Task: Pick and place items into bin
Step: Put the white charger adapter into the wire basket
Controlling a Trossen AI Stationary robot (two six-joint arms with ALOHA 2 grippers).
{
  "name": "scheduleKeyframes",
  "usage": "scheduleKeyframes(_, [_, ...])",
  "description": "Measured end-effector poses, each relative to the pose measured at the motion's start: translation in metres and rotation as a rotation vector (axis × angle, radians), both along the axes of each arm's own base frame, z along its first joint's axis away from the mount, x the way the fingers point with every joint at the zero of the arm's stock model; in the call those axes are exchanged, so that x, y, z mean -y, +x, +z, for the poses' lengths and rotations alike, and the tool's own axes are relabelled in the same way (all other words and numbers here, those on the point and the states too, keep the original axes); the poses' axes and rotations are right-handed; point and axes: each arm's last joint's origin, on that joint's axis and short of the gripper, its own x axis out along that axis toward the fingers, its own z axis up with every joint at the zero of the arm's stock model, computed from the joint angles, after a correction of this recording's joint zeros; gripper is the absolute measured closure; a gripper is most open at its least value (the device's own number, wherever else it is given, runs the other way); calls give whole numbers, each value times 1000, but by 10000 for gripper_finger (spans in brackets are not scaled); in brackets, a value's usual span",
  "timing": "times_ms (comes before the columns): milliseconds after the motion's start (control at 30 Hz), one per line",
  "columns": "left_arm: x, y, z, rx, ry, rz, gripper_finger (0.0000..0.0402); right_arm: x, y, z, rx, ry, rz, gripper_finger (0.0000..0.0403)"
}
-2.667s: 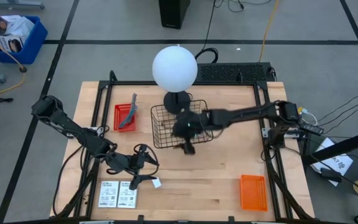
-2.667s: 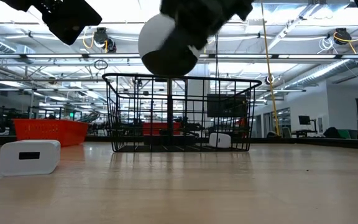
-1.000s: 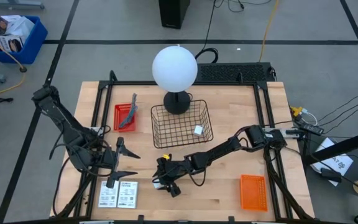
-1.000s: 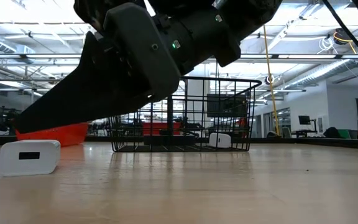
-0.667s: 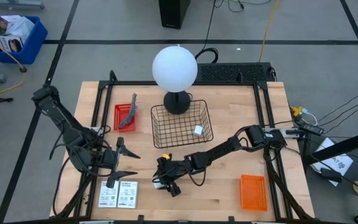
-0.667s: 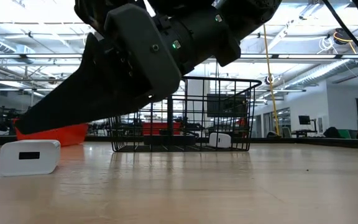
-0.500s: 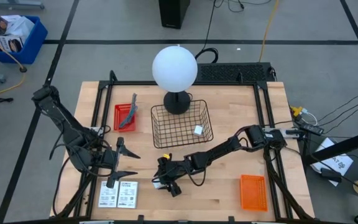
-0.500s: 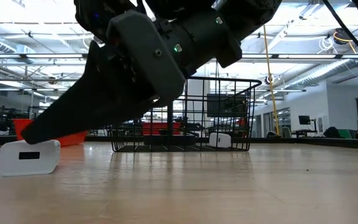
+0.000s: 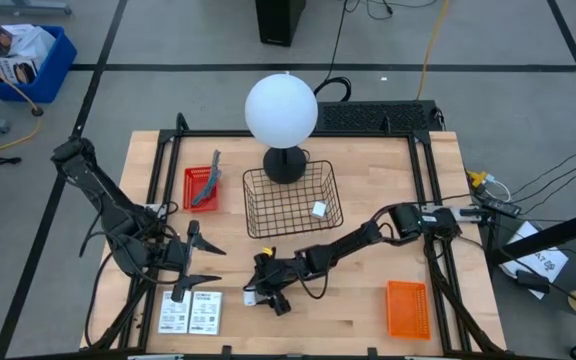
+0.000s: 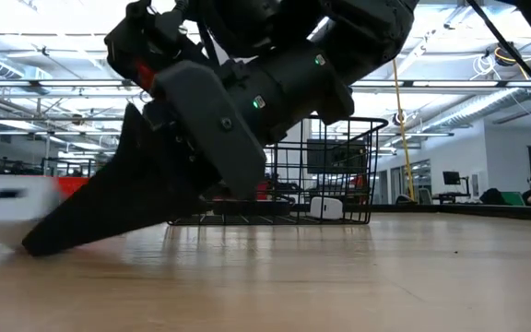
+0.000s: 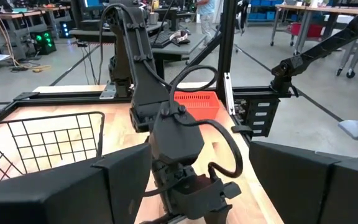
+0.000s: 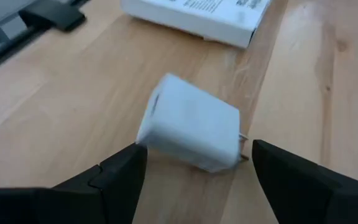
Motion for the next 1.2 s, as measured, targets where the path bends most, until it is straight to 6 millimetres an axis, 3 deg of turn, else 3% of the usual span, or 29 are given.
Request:
scheduleKeyframes(600, [-1, 0, -4, -46, -74, 22, 128, 1, -1, 9, -13, 15, -14, 137])
scheduleKeyframes(900, [0, 0, -3, -46, -135, -7, 128, 8, -26, 65, -202, 52, -87, 143])
scheduleKeyframes(1067, [-4, 4, -2, -52, -173, 18, 128, 10, -56, 92, -297, 26, -86, 144])
scheduleKeyframes(1200, [-8, 11, -5, -68, -195, 47, 128, 14, -87, 110, -214, 59, -69, 142])
